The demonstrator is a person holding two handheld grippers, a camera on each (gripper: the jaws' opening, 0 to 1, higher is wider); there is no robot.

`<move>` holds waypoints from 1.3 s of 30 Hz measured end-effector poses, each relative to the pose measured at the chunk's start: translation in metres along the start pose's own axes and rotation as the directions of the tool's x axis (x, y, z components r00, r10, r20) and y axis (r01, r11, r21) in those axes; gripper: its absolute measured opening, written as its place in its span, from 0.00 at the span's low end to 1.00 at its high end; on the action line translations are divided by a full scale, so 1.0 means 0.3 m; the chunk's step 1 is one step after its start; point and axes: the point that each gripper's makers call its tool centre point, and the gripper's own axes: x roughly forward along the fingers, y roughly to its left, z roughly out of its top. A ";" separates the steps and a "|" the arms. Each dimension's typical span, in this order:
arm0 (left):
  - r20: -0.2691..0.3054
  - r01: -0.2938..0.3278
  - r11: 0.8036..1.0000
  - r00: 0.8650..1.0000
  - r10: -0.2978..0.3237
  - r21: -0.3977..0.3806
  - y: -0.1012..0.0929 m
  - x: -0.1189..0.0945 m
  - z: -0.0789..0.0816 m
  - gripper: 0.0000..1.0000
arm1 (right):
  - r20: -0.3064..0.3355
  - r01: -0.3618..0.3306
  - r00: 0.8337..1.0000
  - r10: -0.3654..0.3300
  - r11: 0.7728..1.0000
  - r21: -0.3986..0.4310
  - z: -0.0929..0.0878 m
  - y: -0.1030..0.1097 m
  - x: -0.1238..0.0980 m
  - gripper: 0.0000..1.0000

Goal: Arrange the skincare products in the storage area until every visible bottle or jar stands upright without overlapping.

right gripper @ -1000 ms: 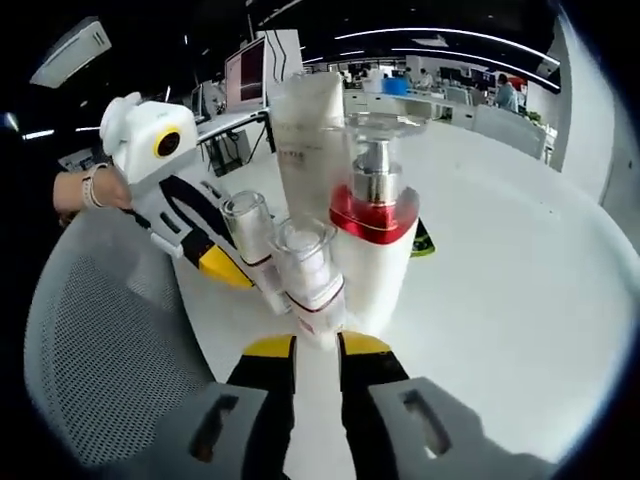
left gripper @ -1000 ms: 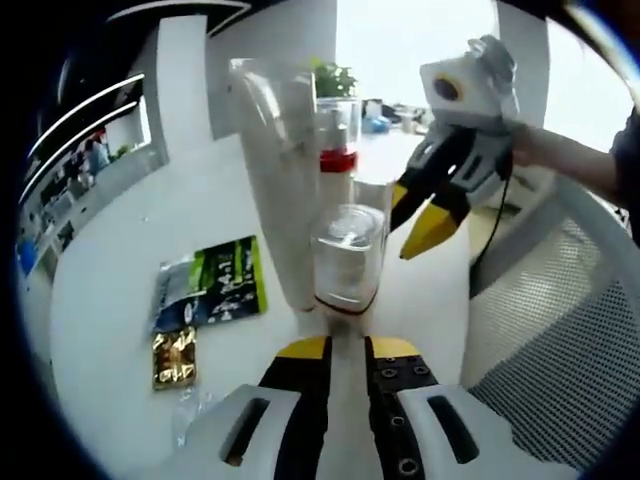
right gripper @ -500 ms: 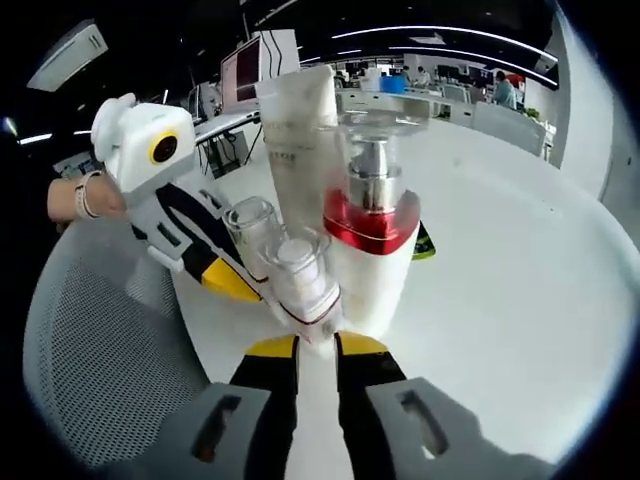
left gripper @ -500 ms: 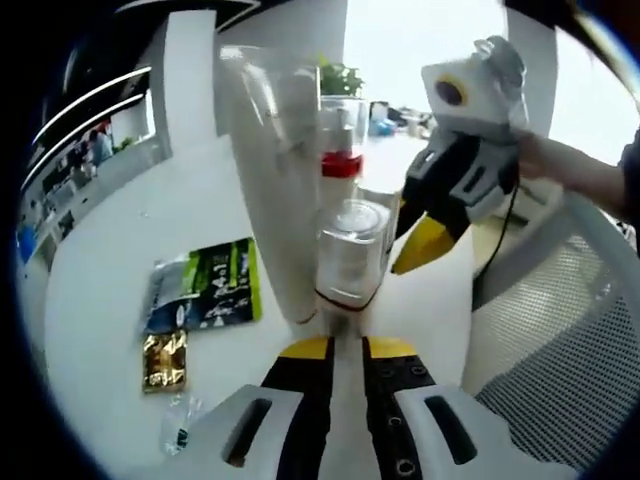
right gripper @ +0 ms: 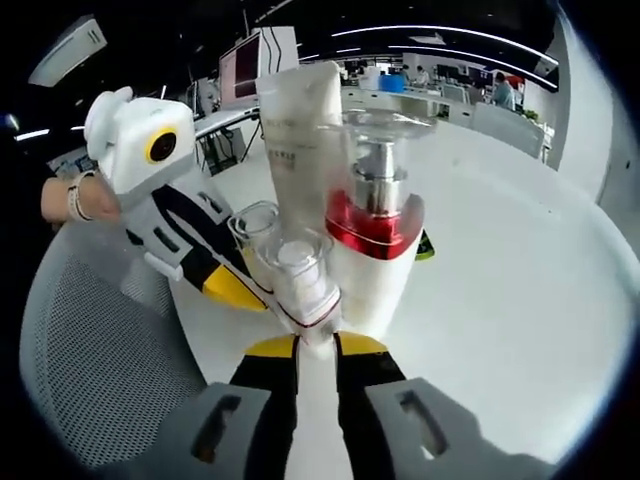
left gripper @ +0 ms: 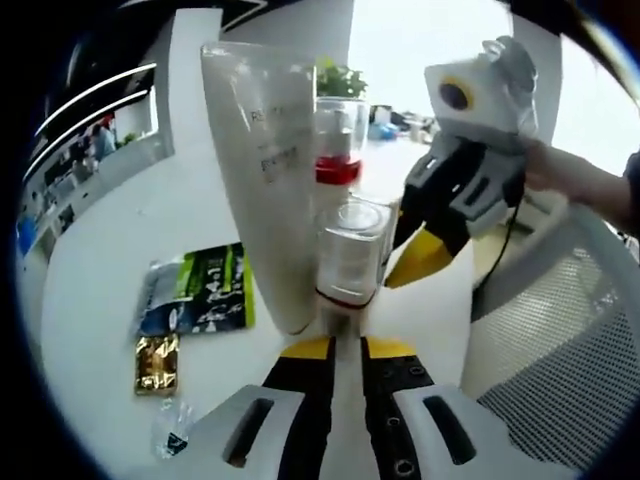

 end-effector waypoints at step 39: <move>0.056 -0.039 0.999 0.998 0.041 -0.031 0.021 -0.075 0.043 0.14 | 0.023 0.050 0.998 -0.050 0.999 0.014 0.024 0.004 -0.061 0.24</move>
